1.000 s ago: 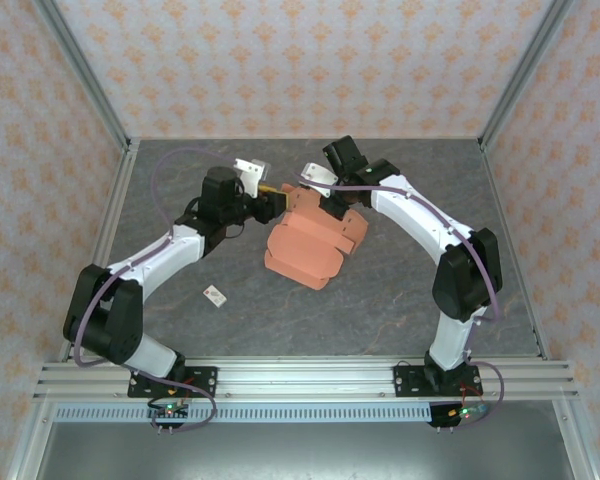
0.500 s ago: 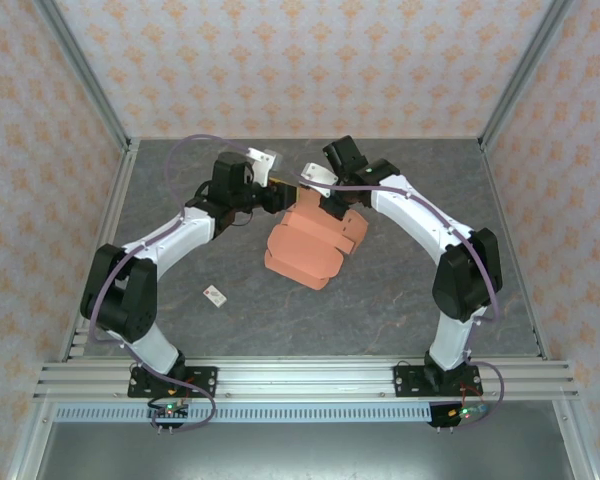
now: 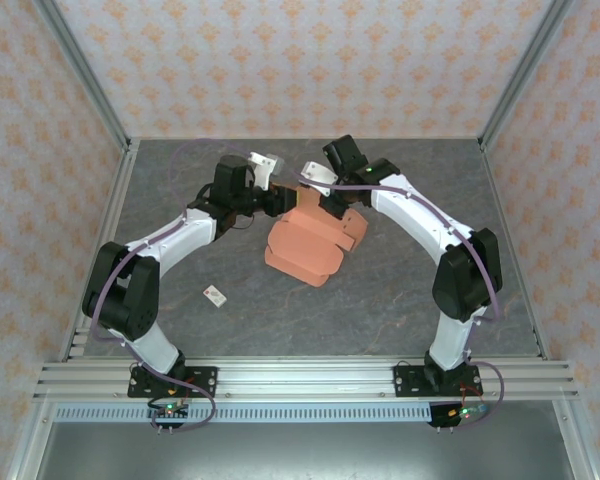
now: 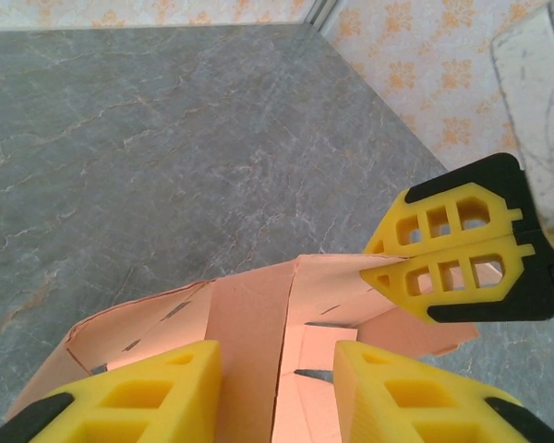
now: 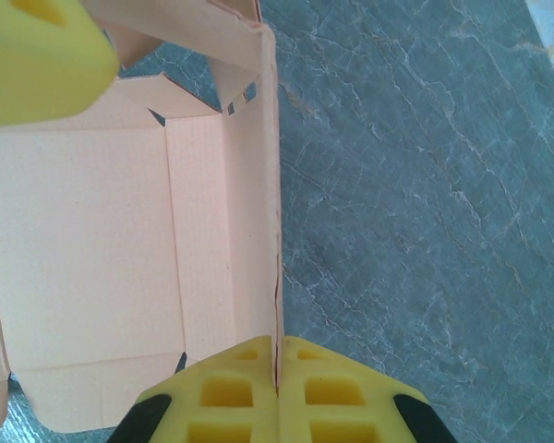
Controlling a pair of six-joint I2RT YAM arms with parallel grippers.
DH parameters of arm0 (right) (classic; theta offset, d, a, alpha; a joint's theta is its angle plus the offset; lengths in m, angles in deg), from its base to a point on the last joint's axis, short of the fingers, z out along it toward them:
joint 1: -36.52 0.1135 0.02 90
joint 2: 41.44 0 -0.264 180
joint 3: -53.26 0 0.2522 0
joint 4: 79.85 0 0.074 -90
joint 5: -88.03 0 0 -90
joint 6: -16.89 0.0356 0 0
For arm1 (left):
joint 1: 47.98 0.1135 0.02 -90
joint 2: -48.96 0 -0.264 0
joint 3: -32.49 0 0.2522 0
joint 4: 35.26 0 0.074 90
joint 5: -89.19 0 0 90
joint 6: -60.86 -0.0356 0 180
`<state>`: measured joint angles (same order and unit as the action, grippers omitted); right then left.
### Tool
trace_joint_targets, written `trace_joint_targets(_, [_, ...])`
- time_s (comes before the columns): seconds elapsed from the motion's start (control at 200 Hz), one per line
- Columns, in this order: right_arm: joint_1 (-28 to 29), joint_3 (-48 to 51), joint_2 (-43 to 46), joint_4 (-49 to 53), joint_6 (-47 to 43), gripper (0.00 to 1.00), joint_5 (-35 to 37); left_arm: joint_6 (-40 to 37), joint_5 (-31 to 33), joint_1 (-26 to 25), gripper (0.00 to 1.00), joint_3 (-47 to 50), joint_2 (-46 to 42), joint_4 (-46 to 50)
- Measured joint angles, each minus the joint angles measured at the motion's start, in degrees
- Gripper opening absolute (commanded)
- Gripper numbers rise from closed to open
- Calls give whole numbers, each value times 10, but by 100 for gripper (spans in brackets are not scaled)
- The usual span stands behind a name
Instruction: Fold the paper box
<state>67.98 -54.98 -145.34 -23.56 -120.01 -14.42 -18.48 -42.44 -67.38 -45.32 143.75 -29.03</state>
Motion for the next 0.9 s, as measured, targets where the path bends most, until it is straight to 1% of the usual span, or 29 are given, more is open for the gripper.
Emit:
trace_joint_targets(0.26, [0,0,0,0,0,0,0,15,-2,-16,37,4,4,-20])
trace_joint_targets(0.756, [0,0,-1,0,8,0,5,43,-4,-23,38,3,31,-56])
trace_joint_targets(0.901, [0,0,-1,0,8,0,9,41,-1,-23,41,5,30,-56])
